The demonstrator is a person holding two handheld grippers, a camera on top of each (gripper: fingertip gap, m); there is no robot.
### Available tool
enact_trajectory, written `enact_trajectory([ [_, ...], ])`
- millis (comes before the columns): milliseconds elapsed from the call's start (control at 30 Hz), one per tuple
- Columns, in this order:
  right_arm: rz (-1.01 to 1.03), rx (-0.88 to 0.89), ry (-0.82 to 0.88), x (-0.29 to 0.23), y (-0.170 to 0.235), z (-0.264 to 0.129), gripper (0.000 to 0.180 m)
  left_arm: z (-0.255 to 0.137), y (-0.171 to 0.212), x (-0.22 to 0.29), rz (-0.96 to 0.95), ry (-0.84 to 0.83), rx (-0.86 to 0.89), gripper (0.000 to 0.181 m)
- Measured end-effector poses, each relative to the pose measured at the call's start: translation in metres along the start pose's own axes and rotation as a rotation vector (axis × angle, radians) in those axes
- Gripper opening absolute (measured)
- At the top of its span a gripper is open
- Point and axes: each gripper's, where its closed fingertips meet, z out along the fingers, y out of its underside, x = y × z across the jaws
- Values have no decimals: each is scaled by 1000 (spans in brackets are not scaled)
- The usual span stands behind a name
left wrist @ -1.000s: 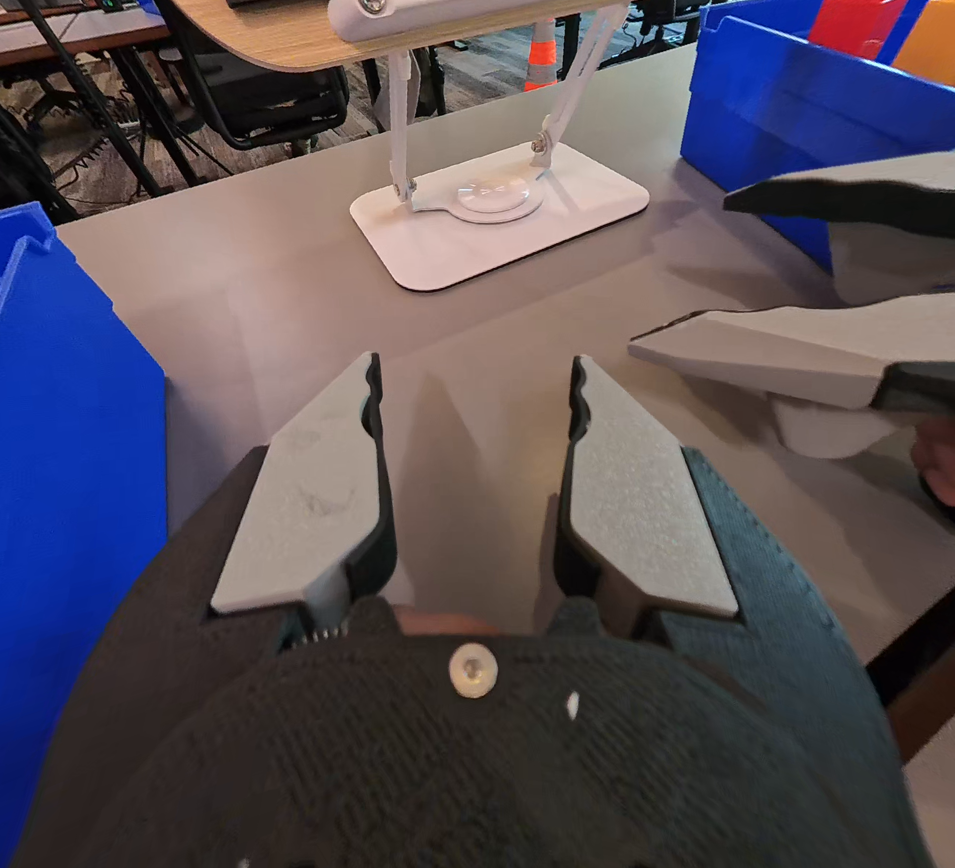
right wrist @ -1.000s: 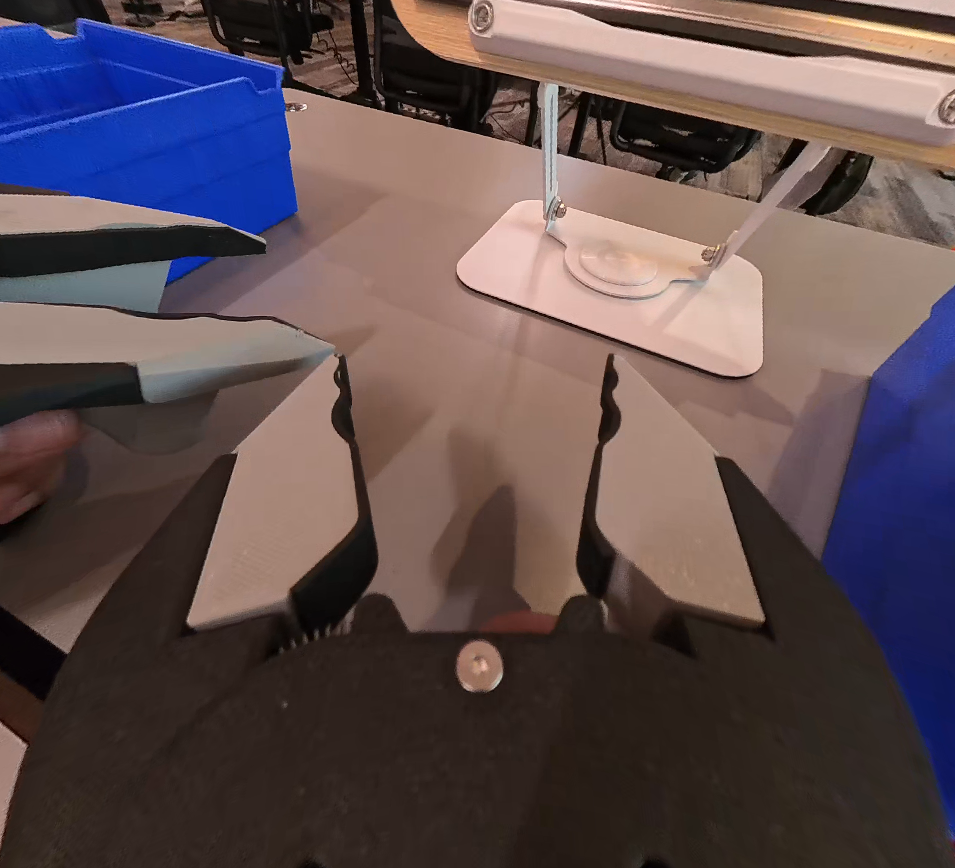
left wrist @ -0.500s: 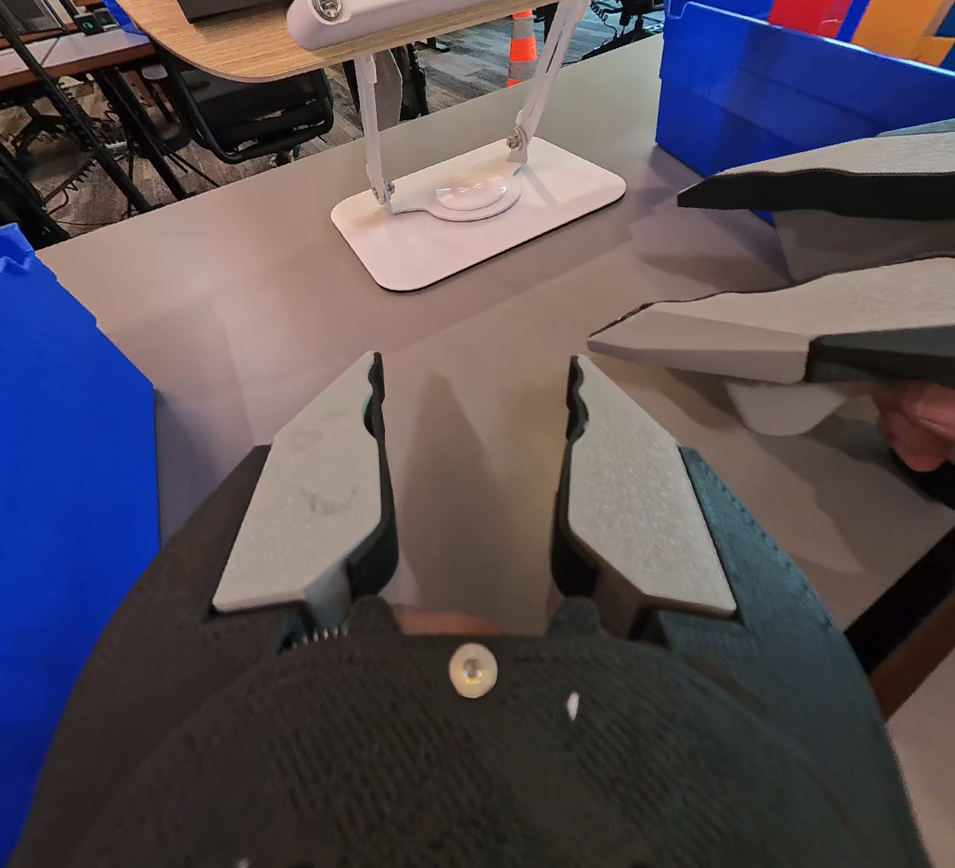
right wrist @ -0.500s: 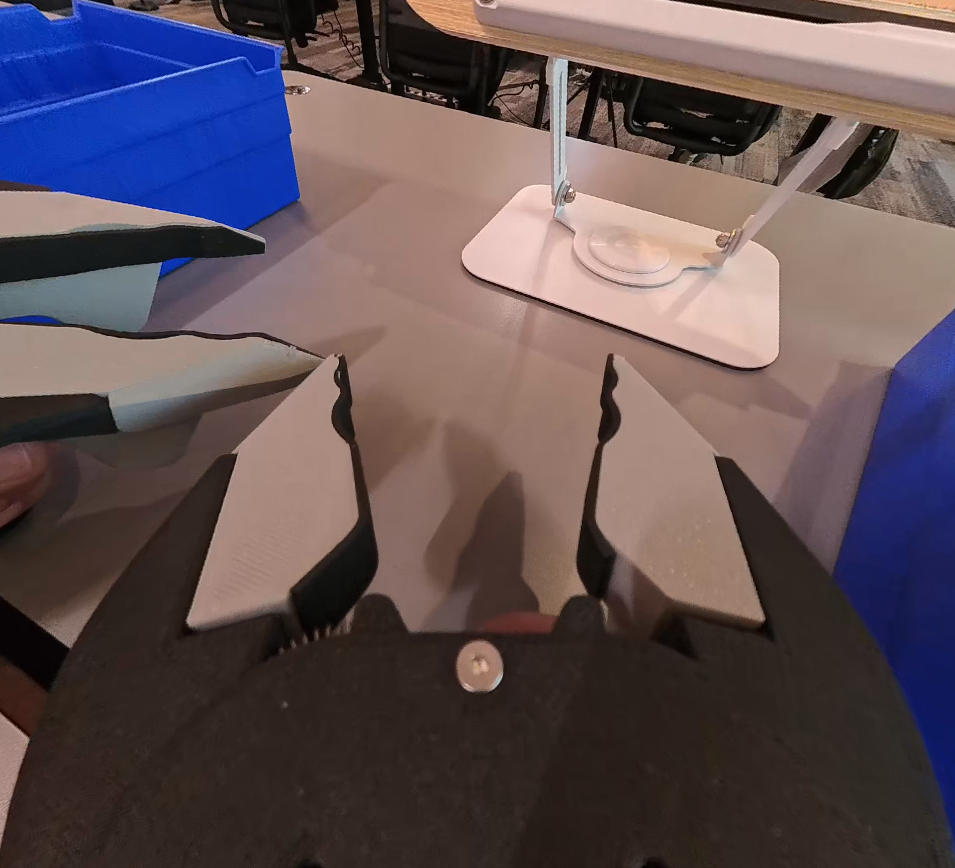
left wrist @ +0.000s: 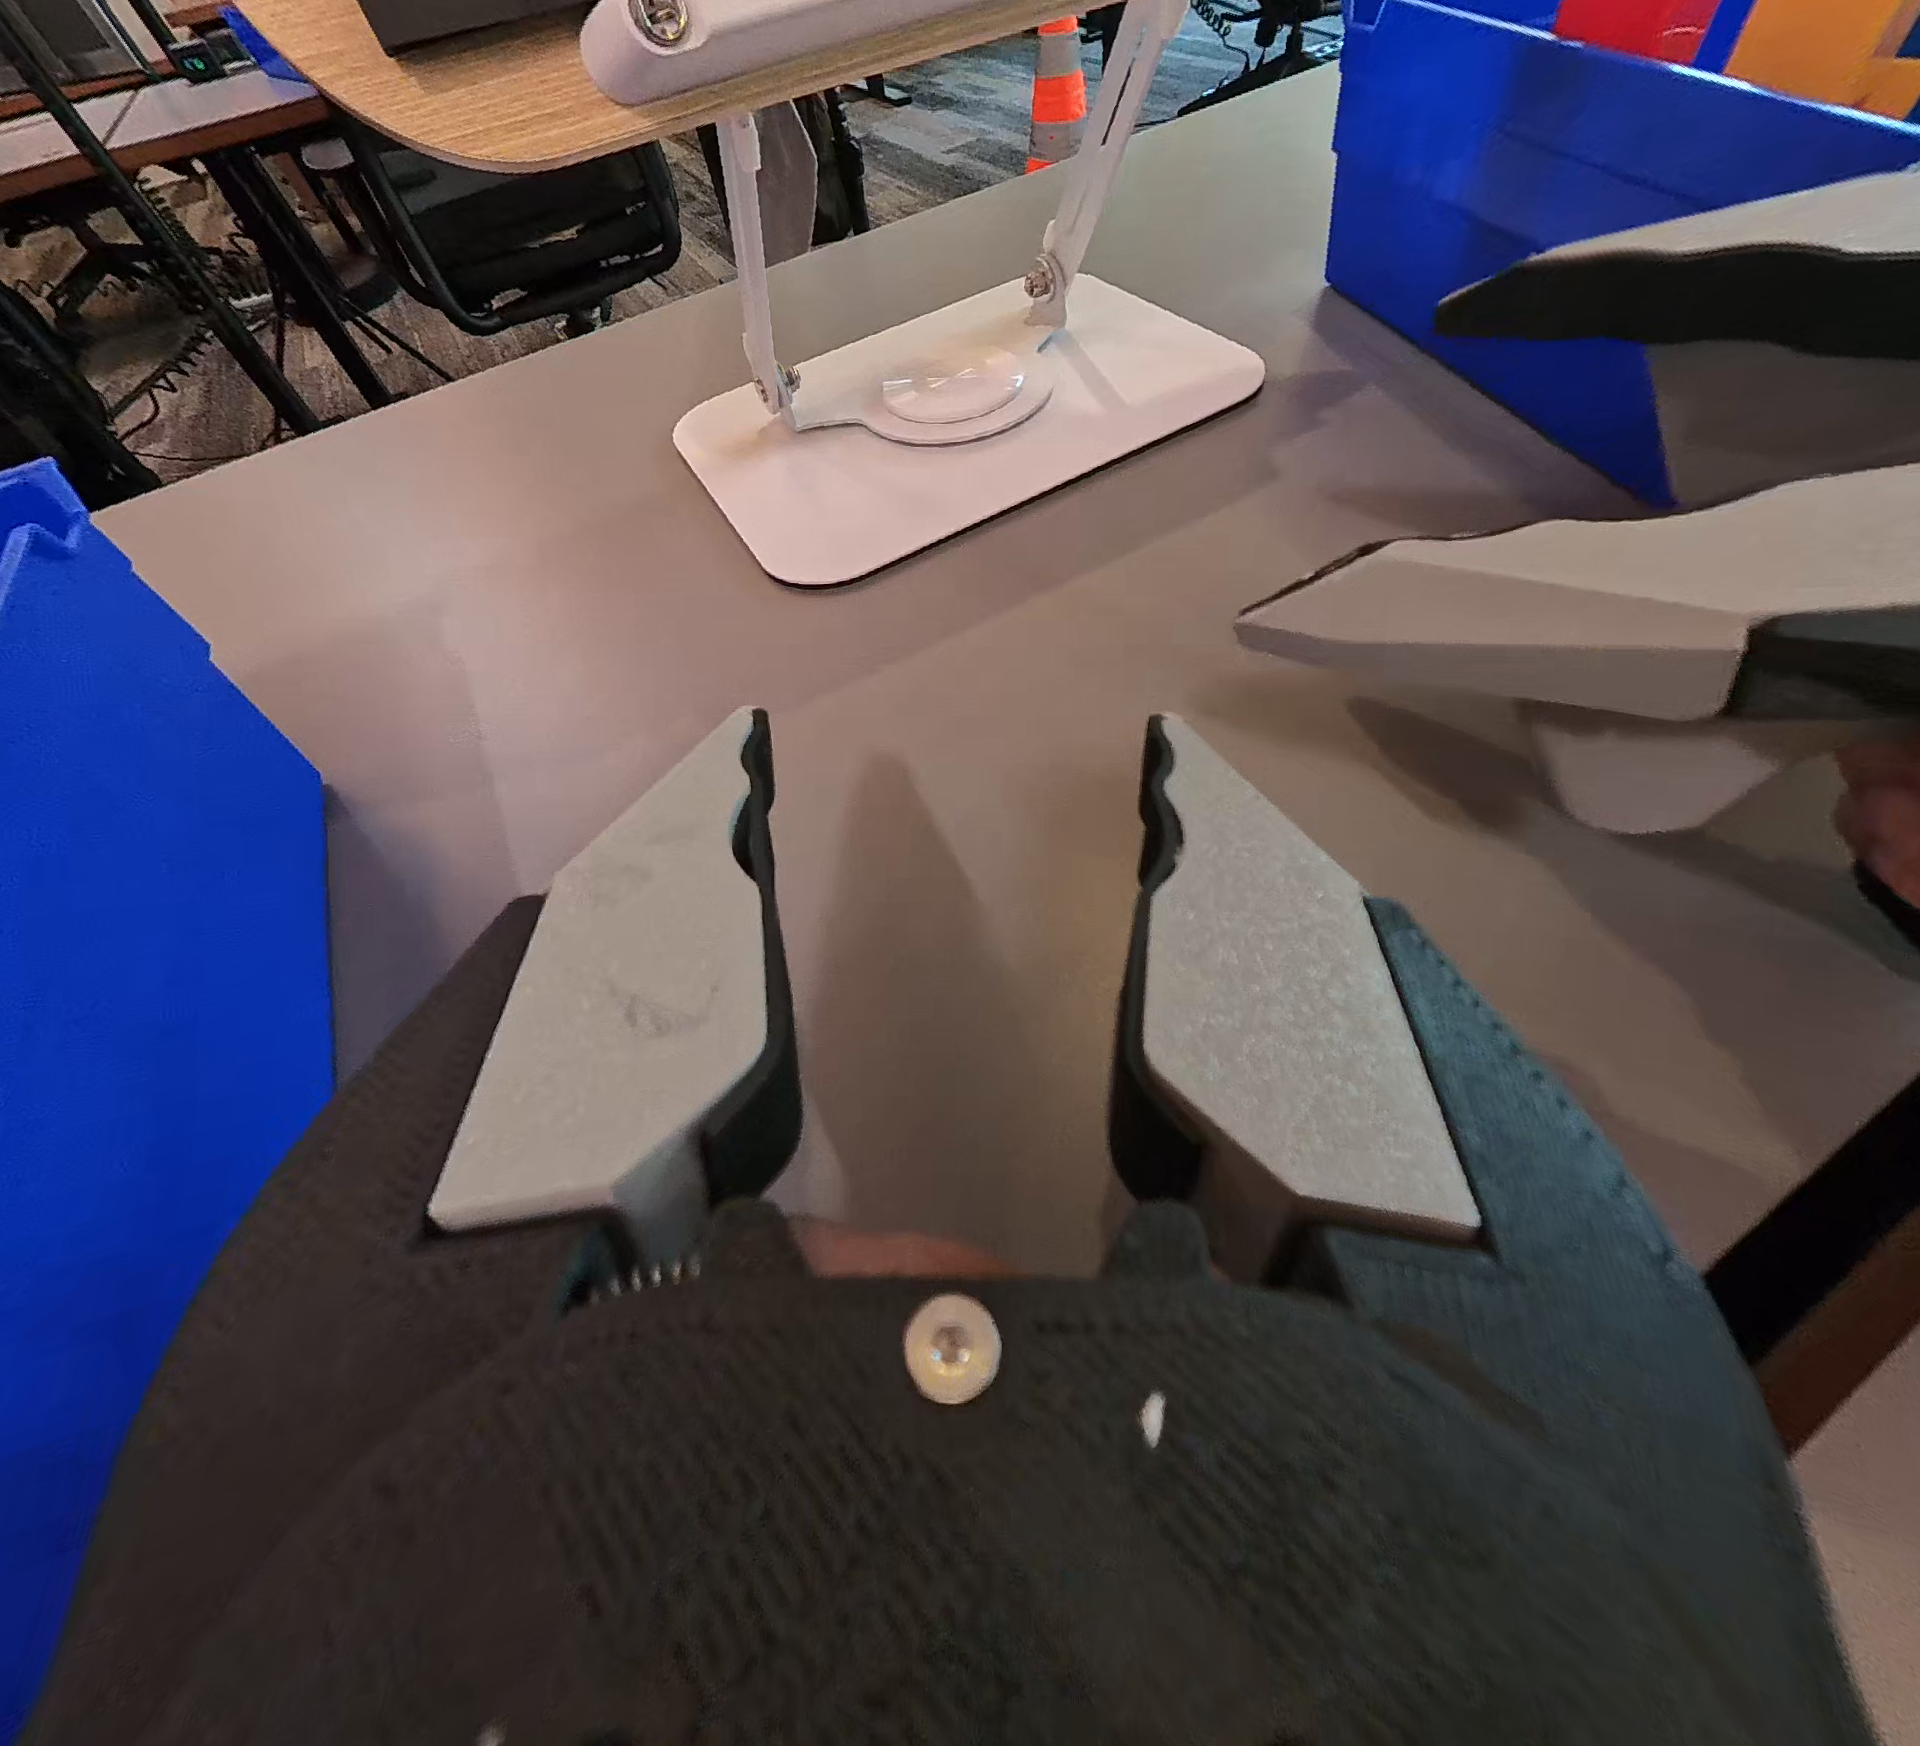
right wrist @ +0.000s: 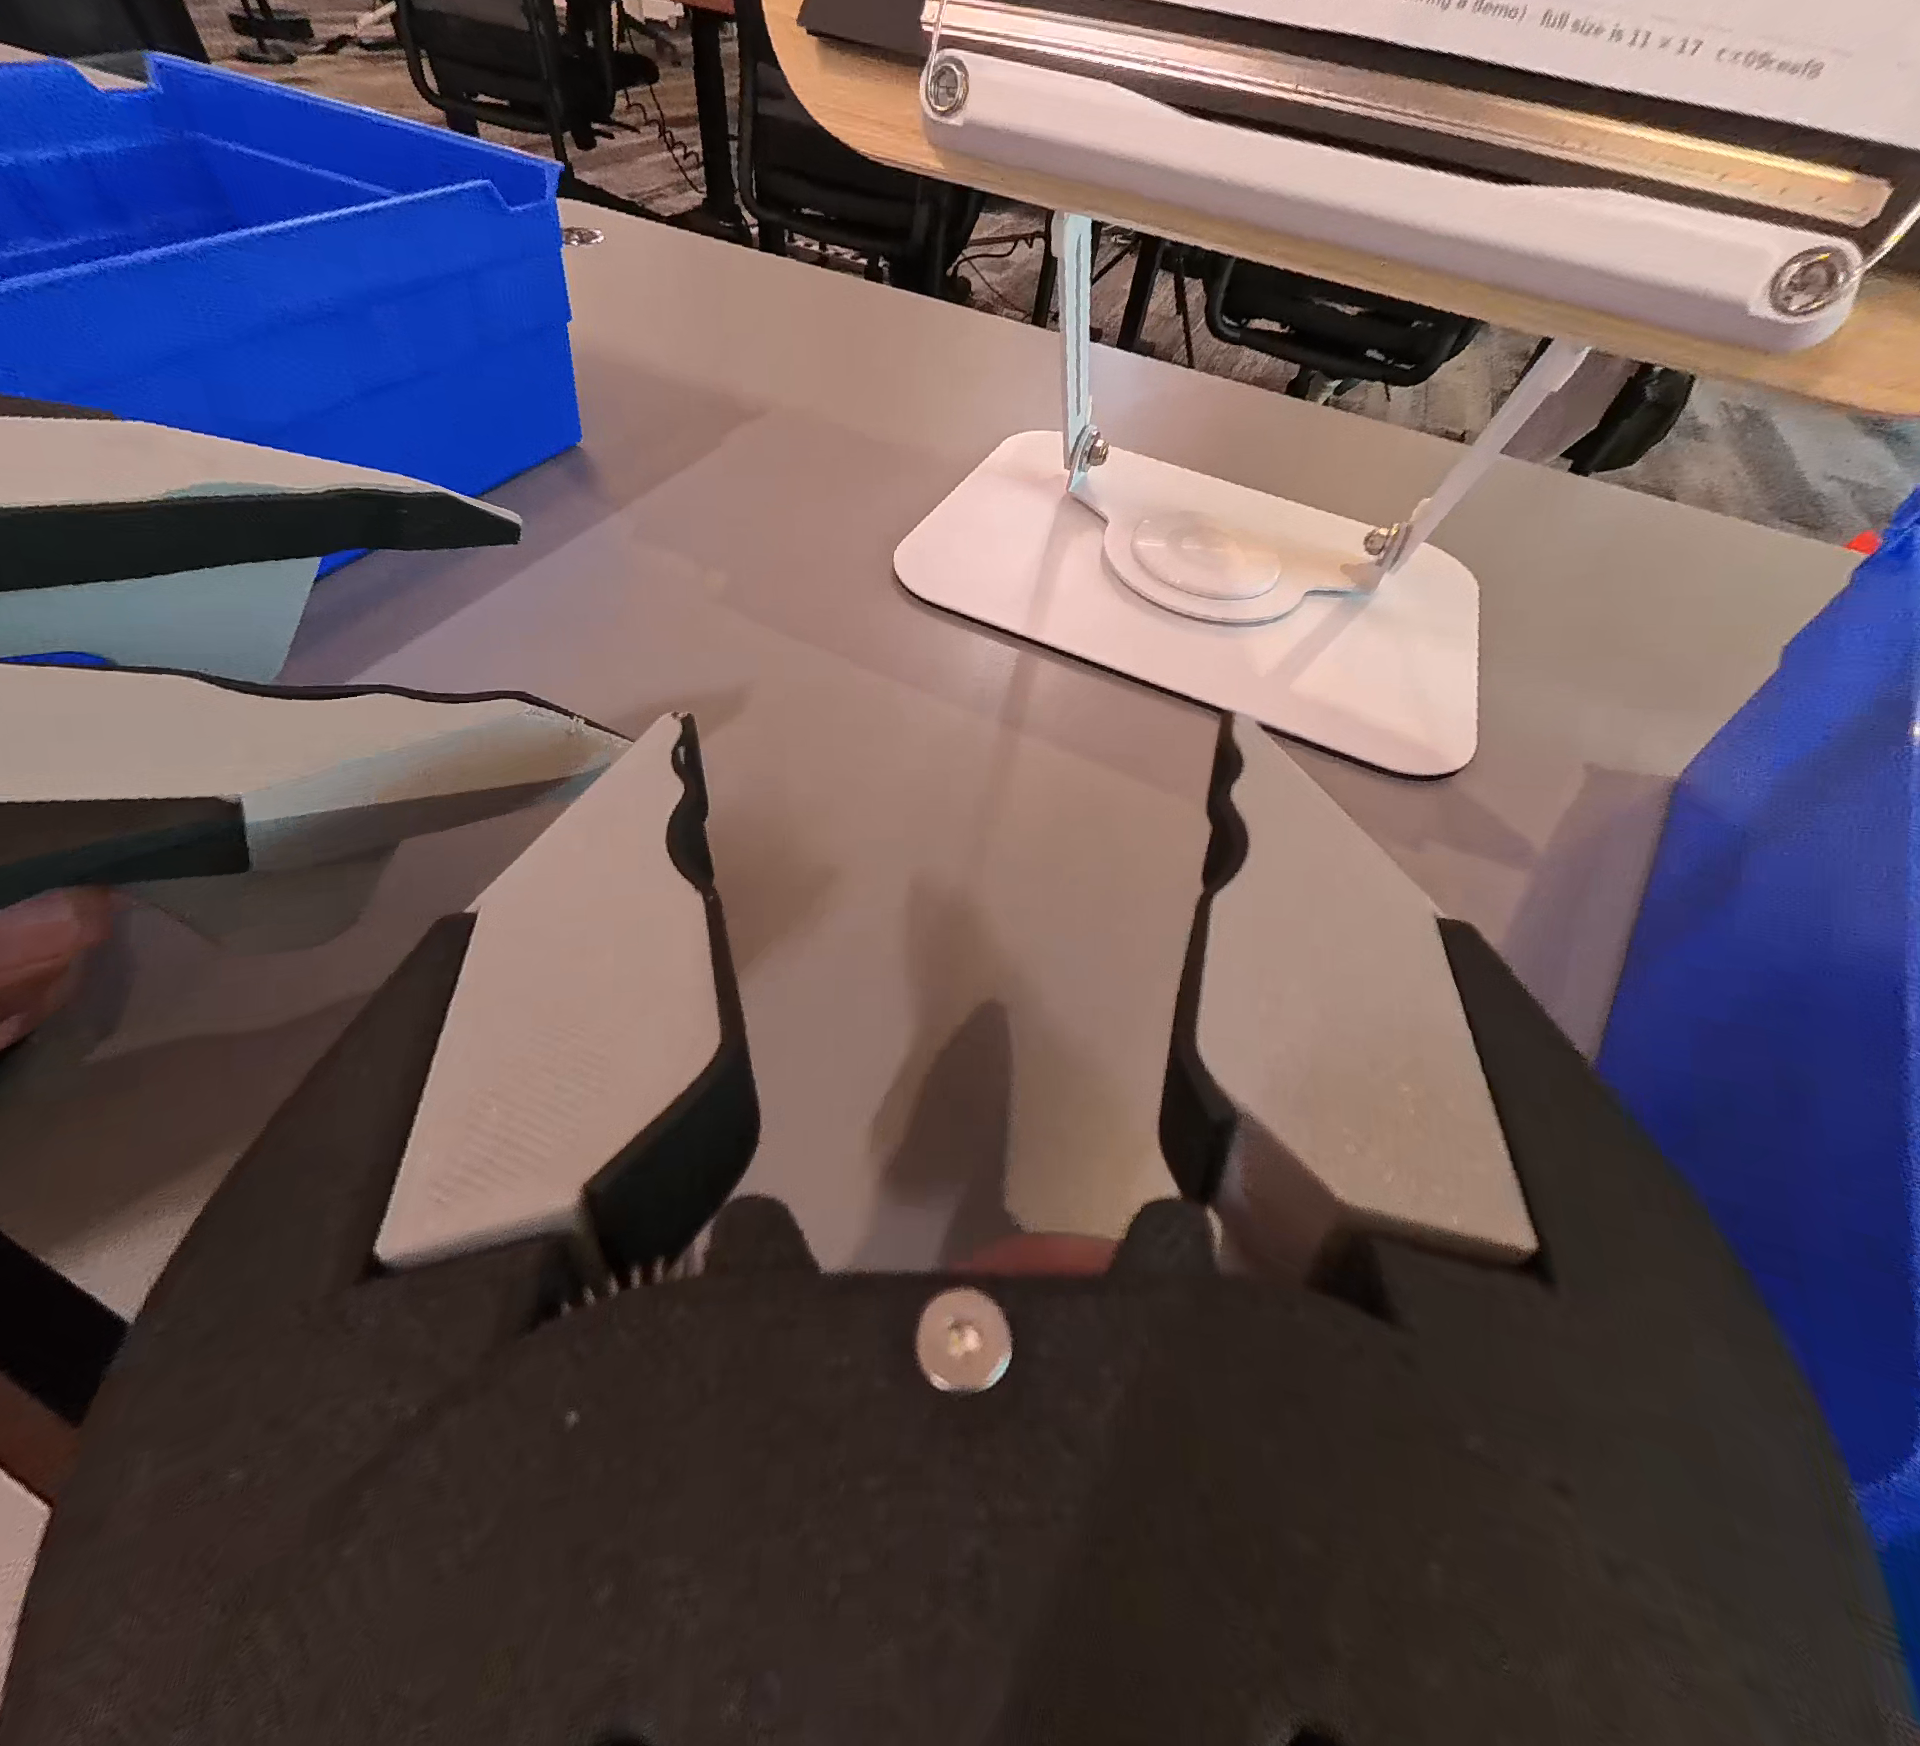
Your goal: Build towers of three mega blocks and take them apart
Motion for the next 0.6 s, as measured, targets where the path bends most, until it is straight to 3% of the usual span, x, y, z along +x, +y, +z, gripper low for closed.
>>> enact_trajectory([
  [300, -26, 55, 32, 6, -10, -15, 95, -21, 5, 3, 34, -46, 7, 70],
  [600, 2, 112, -47, 2, -7, -36, 102, -90, -23, -15, -53, -145, 148, 65],
])
